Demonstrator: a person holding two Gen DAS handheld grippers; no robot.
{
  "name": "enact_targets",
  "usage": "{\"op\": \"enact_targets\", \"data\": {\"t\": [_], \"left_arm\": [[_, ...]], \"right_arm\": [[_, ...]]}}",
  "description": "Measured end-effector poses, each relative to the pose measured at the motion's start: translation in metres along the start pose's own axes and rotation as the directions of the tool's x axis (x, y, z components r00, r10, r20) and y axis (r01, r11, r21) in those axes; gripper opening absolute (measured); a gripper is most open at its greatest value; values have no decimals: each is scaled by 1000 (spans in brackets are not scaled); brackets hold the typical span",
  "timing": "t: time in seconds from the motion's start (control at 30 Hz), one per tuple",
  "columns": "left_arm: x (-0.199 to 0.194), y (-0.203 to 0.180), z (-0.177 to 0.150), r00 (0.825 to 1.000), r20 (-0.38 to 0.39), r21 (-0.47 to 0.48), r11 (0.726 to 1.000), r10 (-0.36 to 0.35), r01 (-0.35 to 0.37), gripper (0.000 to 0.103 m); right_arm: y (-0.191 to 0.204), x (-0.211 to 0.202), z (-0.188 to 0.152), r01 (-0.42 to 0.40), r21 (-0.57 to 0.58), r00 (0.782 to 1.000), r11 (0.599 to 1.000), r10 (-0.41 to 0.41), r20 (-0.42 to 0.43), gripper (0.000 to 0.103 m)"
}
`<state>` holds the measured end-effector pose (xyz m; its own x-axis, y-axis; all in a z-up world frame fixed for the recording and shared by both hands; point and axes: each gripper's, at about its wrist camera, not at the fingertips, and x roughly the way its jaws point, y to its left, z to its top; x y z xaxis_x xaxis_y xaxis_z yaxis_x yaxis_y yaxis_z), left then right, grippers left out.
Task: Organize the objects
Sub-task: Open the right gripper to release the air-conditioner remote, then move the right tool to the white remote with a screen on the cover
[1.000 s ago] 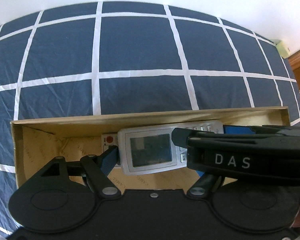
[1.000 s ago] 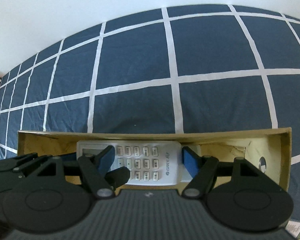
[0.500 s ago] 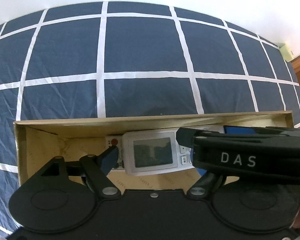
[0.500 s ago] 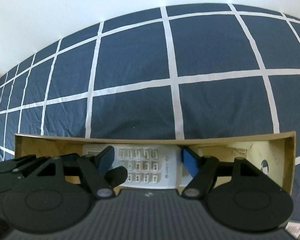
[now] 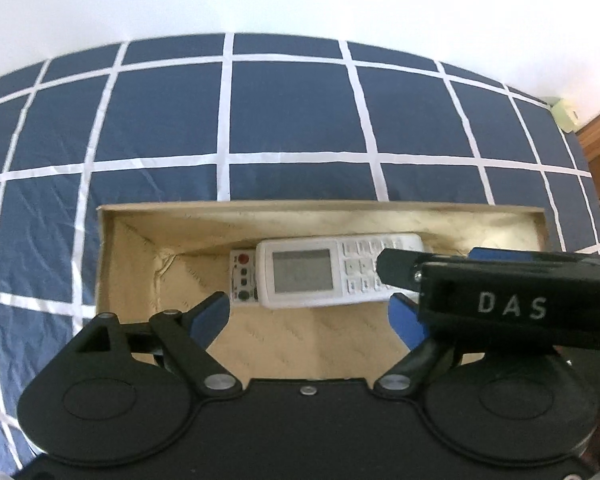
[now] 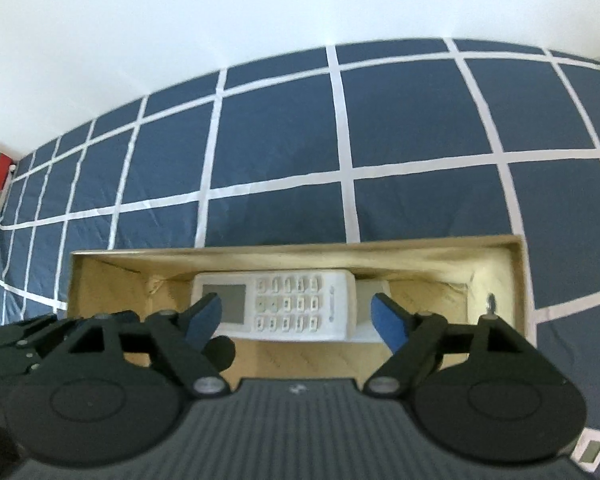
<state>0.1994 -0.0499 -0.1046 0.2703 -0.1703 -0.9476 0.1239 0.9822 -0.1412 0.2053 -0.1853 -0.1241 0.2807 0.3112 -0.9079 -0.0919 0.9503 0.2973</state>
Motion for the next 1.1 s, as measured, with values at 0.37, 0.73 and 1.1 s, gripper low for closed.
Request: {"op": "enact_targets", "data": {"t": [0.37, 0.73, 1.1], "left_arm": [[-56, -32, -37, 997, 77, 43, 999, 12, -16, 98], [-96, -79, -78, 991, 128, 108, 994, -23, 10, 103], [-100, -155, -104, 989, 132, 231, 972, -67, 35, 103]], "right_arm": [[-8, -74, -33, -6, 2, 995, 1000, 6, 102, 103], [-37, -142, -82, 30, 58, 981, 998, -41, 189, 103], [-102, -187, -123, 76, 170, 968, 983, -113, 225, 103]]}}
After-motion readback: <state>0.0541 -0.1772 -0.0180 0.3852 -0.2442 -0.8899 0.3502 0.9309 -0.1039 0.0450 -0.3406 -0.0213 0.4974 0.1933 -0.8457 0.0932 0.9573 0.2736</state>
